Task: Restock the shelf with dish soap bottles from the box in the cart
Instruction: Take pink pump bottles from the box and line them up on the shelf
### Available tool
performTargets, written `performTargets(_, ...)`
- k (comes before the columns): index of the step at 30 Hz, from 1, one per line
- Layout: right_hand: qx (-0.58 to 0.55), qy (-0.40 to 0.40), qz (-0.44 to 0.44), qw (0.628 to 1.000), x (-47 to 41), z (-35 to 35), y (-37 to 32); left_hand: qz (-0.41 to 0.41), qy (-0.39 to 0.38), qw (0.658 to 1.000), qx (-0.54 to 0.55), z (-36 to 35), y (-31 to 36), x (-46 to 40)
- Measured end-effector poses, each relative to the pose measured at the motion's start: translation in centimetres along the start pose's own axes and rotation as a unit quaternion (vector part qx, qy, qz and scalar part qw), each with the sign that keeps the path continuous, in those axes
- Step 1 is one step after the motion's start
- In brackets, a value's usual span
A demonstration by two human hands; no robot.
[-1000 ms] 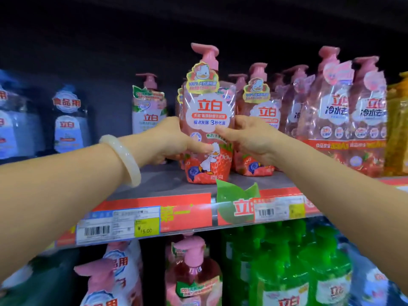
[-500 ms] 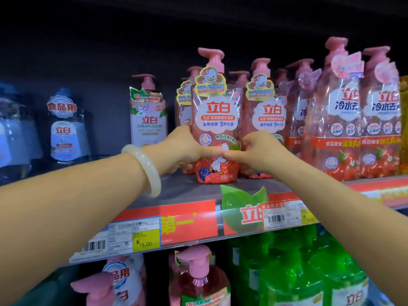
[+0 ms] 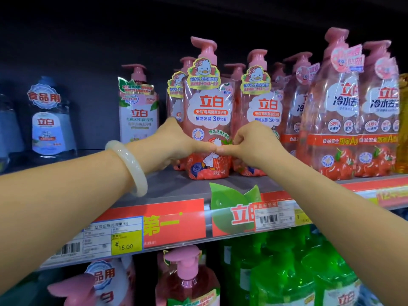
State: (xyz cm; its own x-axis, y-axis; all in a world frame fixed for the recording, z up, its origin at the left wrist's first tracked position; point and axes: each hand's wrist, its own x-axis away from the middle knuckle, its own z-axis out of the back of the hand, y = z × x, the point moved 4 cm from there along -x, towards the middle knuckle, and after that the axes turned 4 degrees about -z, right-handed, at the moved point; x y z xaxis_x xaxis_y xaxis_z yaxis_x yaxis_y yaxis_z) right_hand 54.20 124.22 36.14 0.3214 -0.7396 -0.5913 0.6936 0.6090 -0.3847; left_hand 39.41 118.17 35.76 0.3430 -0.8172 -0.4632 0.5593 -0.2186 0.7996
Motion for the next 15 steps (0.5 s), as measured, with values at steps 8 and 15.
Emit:
performTargets(8,-0.022,0.008,0.013,1.000,0.03,-0.22,0.13,0.053,-0.001,0.998,-0.013,0.22,-0.56,-0.27)
performTargets(15,-0.063,0.014,0.023,0.998,0.14,-0.77,-0.26,0.103,-0.048,0.994,0.001,0.63,-0.92,-0.34)
